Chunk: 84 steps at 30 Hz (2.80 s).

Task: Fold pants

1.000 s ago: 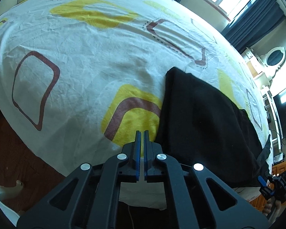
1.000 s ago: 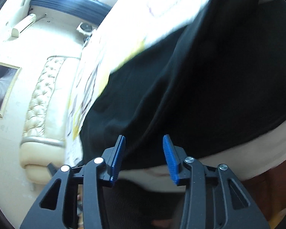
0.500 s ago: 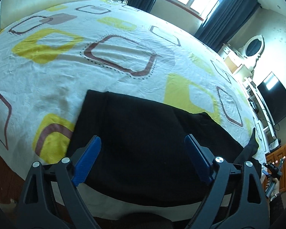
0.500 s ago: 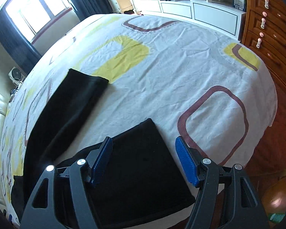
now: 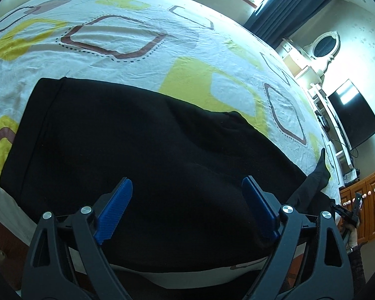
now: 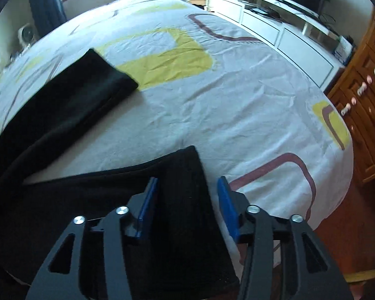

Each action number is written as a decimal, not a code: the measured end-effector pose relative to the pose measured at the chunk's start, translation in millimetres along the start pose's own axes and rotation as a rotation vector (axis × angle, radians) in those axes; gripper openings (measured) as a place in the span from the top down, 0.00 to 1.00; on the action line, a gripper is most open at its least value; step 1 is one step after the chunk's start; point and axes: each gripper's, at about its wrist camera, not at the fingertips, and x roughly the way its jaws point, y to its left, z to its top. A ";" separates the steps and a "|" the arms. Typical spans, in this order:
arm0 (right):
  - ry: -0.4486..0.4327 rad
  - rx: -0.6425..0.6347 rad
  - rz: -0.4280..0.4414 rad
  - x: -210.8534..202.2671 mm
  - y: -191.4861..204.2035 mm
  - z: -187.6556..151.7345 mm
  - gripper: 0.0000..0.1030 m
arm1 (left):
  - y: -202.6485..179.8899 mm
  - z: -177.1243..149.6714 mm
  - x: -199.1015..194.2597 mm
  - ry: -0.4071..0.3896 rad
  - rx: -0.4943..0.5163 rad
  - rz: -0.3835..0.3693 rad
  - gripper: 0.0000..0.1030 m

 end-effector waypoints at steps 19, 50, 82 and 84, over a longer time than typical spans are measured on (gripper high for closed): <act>0.134 0.116 -0.128 50.6 217.8 105.2 0.26 | -34.4 -32.2 13.1 -0.042 0.113 -0.040 0.12; -0.025 0.693 0.457 -16.3 -22.4 -100.9 0.89 | -114.6 -92.5 46.4 0.117 -0.014 -0.291 0.12; -0.097 0.670 0.586 -4.3 -21.2 -119.1 0.91 | -96.5 -94.7 68.3 0.086 -0.383 -0.256 0.89; -0.094 0.699 0.618 -3.0 -26.3 -123.6 0.92 | -100.2 -92.2 64.4 0.081 -0.382 -0.264 0.89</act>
